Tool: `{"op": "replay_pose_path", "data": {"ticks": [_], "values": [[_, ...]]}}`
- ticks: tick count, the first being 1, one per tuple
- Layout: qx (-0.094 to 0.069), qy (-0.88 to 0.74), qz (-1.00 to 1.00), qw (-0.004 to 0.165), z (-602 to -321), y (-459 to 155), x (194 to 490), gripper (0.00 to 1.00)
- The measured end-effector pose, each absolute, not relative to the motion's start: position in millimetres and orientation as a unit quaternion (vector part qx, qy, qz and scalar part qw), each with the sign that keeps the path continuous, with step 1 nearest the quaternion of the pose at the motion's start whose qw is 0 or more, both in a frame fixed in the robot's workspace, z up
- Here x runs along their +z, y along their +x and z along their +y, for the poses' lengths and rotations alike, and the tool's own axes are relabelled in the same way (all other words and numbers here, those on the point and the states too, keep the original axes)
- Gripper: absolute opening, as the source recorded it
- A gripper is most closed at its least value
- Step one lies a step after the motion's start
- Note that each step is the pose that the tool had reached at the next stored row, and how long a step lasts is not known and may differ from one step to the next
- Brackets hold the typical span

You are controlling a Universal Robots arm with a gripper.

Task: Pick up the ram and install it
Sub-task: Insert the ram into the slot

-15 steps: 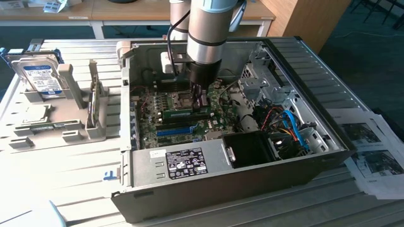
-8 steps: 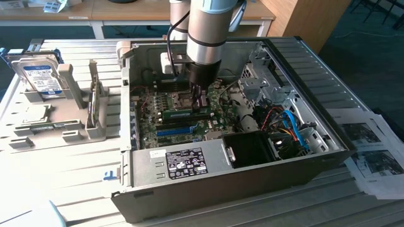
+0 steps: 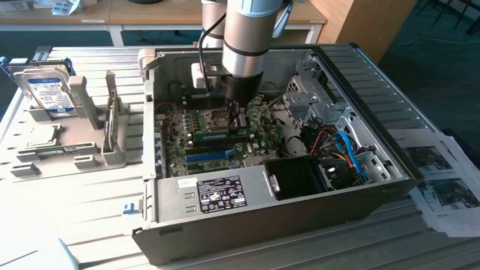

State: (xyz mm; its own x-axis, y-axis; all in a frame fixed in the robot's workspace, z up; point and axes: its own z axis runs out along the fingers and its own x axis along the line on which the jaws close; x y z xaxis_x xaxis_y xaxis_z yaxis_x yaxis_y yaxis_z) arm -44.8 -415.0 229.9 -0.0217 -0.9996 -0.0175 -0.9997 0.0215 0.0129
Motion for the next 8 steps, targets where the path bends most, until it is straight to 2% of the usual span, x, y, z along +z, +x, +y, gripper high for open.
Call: {"op": "replay_pose_path", "data": {"ticks": [8], "values": [[0.011,-0.699,0.715,0.002,-415.0,-44.8,229.2,0.12]]}}
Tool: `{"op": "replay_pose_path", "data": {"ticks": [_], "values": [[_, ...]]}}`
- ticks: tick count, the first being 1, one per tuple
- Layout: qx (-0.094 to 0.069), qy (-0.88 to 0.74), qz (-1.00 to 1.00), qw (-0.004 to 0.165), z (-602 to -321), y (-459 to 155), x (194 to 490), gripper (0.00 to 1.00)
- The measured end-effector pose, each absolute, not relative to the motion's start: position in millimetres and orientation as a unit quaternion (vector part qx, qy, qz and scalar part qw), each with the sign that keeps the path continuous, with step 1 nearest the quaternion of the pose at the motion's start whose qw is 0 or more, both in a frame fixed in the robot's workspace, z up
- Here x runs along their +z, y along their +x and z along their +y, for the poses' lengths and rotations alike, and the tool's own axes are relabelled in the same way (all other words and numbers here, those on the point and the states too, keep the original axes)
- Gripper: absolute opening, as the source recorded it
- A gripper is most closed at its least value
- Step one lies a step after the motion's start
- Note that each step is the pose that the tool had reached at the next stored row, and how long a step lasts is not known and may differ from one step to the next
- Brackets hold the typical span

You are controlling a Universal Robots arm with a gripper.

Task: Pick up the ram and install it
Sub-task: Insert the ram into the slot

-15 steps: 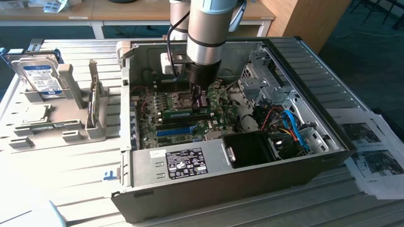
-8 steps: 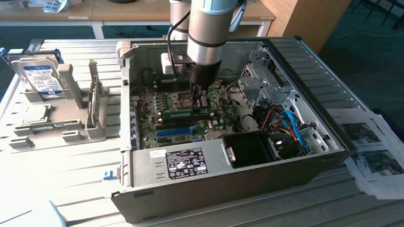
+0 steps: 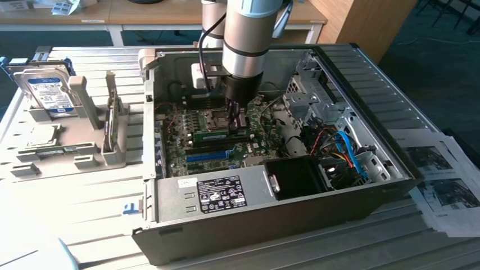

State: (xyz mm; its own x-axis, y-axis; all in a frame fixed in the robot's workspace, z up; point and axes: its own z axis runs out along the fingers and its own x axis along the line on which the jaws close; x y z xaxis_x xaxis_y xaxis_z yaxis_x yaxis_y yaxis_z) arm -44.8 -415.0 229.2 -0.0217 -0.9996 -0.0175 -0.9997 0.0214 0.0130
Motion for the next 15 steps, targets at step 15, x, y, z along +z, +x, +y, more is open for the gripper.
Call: {"op": "replay_pose_path", "data": {"ticks": [15], "values": [[0.011,-0.702,0.712,0.002,-415.0,-44.9,229.2,0.12]]}}
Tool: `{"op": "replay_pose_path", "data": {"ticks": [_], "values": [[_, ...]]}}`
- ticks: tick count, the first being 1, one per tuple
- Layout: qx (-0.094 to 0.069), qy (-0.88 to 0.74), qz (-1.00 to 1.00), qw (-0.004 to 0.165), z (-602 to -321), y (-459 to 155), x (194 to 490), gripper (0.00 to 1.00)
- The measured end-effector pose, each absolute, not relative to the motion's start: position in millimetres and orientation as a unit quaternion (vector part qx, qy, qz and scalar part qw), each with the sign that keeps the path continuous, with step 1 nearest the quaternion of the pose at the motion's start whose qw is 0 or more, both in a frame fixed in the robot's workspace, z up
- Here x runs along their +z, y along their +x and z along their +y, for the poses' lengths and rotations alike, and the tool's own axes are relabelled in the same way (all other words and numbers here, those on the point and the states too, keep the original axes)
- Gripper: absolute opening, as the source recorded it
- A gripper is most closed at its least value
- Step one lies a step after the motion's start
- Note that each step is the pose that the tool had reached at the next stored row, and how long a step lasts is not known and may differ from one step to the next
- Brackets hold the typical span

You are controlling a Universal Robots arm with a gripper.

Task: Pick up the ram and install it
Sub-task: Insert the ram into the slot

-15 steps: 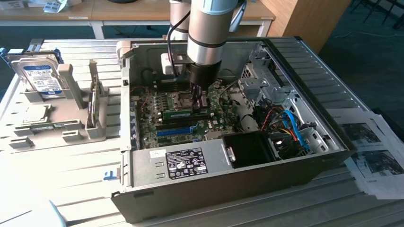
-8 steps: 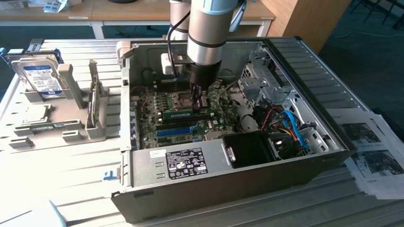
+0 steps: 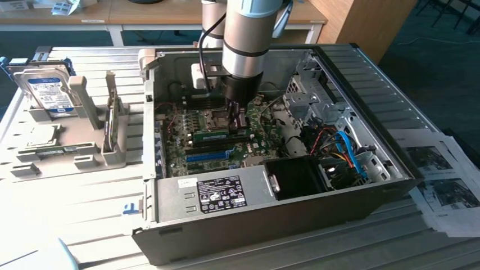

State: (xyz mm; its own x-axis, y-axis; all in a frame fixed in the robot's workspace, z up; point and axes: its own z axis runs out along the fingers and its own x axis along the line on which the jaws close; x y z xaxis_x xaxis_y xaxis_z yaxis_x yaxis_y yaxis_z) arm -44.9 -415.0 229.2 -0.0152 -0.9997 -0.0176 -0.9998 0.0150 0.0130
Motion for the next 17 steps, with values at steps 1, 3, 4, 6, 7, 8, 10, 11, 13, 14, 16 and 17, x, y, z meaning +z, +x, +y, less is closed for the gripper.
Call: {"op": "replay_pose_path", "data": {"ticks": [1,3,4,6,7,8,10,11,13,14,16,17], "values": [[0.011,-0.702,0.712,0.002,-415.0,-44.9,229.2,0.12],[0.011,-0.702,0.712,0.002,-415.0,-45.1,229.2,0.12],[0.011,-0.702,0.712,0.002,-415.0,-45.1,229.2,0.12],[0.011,-0.702,0.712,0.002,-415.1,-45.2,229.0,0.12],[0.011,-0.702,0.712,0.002,-415.0,-45.2,228.5,0.12],[0.011,-0.702,0.712,0.002,-415.0,-45.2,228.3,0.12],[0.010,-0.702,0.712,0.002,-415.0,-45.2,227.9,0.12],[0.011,-0.702,0.712,0.002,-415.0,-45.1,227.6,0.12],[0.010,-0.702,0.712,0.002,-415.0,-45.1,227.2,0.12],[0.010,-0.702,0.712,0.002,-415.0,-45.2,227.0,0.12],[0.010,-0.702,0.712,0.002,-415.0,-45.1,226.4,0.12],[0.010,-0.702,0.712,0.002,-415.0,-45.1,226.1,0.12]]}}
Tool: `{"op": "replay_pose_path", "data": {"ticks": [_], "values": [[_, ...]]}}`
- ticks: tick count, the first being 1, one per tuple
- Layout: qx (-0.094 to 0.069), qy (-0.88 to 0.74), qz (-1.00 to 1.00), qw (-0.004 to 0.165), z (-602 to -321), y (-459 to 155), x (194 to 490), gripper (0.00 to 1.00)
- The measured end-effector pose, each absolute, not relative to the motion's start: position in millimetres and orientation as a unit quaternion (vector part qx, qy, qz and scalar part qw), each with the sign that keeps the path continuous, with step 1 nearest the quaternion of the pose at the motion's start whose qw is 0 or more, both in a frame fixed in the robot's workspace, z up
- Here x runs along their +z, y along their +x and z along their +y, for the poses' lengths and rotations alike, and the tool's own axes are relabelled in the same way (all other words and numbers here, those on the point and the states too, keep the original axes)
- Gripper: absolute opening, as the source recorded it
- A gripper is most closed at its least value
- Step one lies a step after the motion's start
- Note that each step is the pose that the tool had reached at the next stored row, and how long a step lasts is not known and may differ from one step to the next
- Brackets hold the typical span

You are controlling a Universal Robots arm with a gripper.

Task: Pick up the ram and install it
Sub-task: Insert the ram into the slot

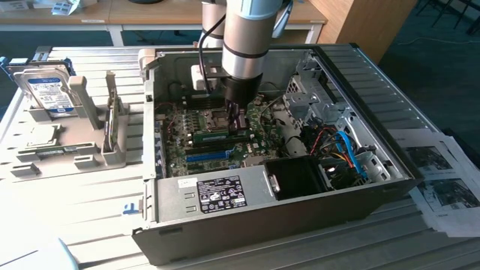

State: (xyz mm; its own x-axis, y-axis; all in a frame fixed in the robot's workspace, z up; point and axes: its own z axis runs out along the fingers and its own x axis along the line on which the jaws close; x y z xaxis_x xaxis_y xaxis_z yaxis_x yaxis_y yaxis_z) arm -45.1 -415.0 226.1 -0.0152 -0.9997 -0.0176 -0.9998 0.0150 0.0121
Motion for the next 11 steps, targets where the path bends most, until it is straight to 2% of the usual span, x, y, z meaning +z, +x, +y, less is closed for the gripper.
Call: {"op": "replay_pose_path", "data": {"ticks": [11], "values": [[0.010,-0.702,0.712,0.002,-415.0,-45.2,221.8,0.12]]}}
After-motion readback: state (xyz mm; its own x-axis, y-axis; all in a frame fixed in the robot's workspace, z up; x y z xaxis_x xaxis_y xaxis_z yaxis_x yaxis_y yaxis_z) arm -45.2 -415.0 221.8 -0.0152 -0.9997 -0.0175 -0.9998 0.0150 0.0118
